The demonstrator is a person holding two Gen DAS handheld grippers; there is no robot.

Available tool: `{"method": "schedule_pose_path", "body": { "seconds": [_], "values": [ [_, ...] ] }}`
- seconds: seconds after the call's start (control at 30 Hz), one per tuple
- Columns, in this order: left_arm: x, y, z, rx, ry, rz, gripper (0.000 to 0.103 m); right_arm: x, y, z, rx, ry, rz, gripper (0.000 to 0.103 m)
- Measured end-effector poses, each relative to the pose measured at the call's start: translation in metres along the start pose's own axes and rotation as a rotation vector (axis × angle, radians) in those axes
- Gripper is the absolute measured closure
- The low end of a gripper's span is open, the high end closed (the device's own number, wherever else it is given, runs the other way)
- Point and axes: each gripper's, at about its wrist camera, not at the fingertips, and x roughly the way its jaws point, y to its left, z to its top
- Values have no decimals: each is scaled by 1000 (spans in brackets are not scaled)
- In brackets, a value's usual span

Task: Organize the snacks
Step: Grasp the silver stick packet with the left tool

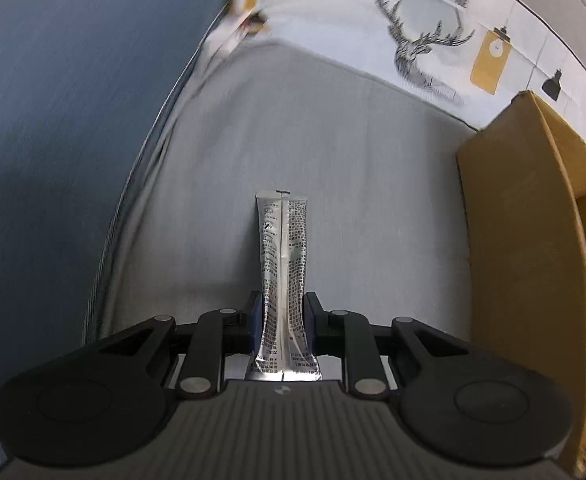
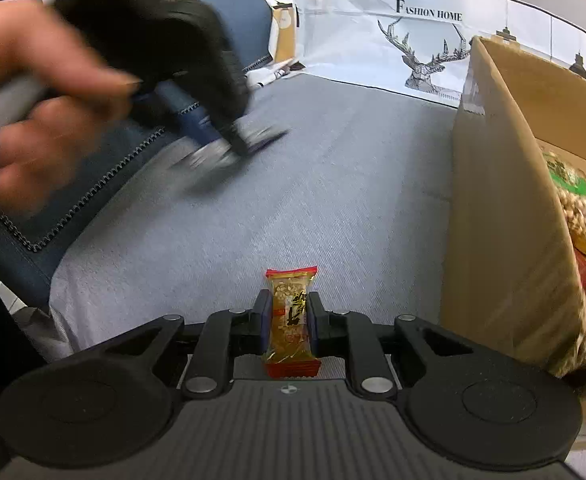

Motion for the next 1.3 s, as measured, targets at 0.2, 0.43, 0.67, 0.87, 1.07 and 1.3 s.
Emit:
{"method": "schedule_pose_path", "body": {
  "seconds": [0.2, 0.43, 0.67, 0.87, 1.07, 1.3],
  "values": [
    [-18, 10, -39, -72, 0, -51, 79, 4, -6, -5, 39, 31, 14, 84],
    [-14, 17, -36, -116, 16, -49, 77, 3, -3, -6, 3, 68, 35, 82],
    [-13, 27, -32, -170, 15, -78, 65, -12, -1, -3, 43, 126, 34, 76],
    [-9, 22, -35, -129, 17, -43, 56, -7, -1, -14, 37, 108, 33, 76],
    [-7, 15, -37, -92, 20, -27, 56, -8, -5, -17, 23, 86, 43, 78],
    [-4, 9, -36, -75, 21, -17, 56, -13, -2, -23, 8, 69, 41, 78]
  ]
}}
